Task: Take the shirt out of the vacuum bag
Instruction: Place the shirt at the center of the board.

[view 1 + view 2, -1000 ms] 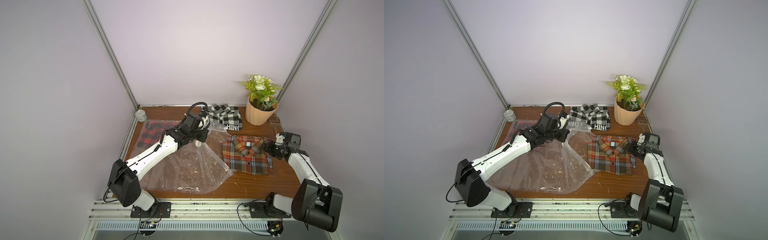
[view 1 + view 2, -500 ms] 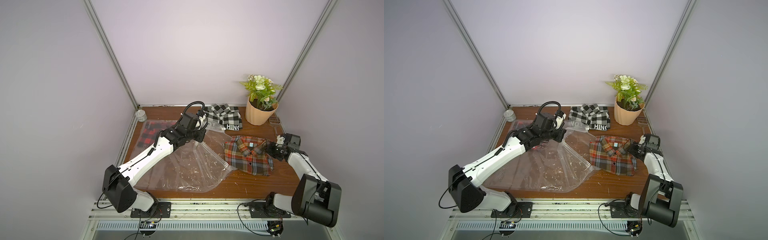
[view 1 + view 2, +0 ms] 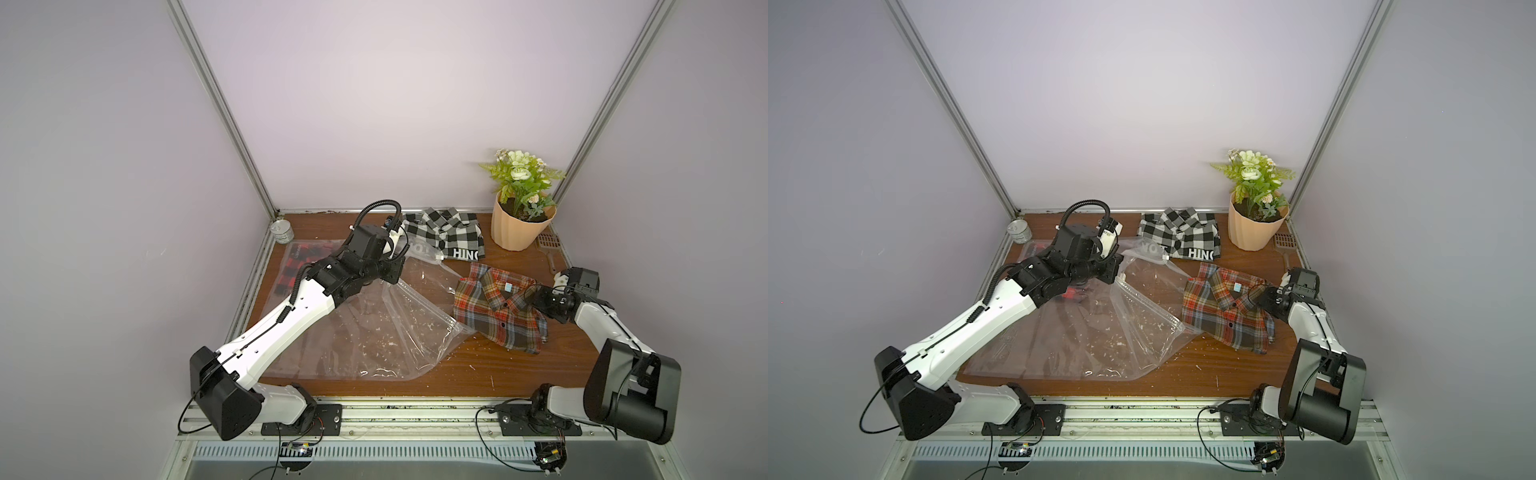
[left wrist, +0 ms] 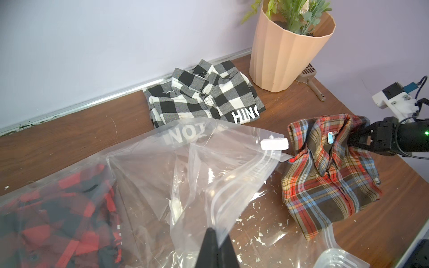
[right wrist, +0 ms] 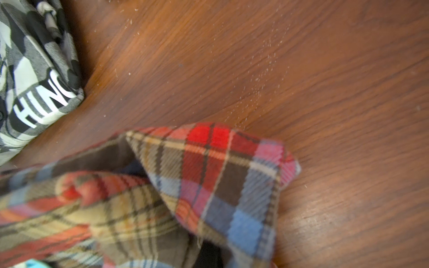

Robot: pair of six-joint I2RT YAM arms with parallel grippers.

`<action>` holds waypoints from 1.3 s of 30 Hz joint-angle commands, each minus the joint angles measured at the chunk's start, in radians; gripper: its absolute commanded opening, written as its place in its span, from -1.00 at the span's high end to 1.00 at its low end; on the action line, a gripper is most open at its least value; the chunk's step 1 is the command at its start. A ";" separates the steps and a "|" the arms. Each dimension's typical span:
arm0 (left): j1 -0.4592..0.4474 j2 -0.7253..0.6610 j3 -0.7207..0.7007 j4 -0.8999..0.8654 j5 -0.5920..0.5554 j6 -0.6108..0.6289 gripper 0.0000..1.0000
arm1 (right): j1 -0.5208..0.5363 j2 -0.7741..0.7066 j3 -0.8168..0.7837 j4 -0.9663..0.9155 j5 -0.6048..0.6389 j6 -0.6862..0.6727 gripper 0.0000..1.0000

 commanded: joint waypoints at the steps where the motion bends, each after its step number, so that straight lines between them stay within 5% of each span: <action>1: 0.017 -0.047 0.051 -0.016 -0.057 0.018 0.99 | -0.010 -0.008 0.041 0.011 0.064 -0.019 1.00; 29: 0.017 -0.161 0.080 -0.100 -0.173 0.040 0.99 | -0.017 0.039 0.097 0.011 0.137 -0.028 0.97; 32: 0.017 -0.149 0.095 -0.099 -0.157 0.039 0.99 | -0.017 0.044 0.104 0.016 0.095 -0.023 0.73; 39: 0.017 -0.128 0.144 -0.085 -0.129 0.046 0.99 | -0.018 -0.003 0.123 0.032 0.026 0.021 -0.48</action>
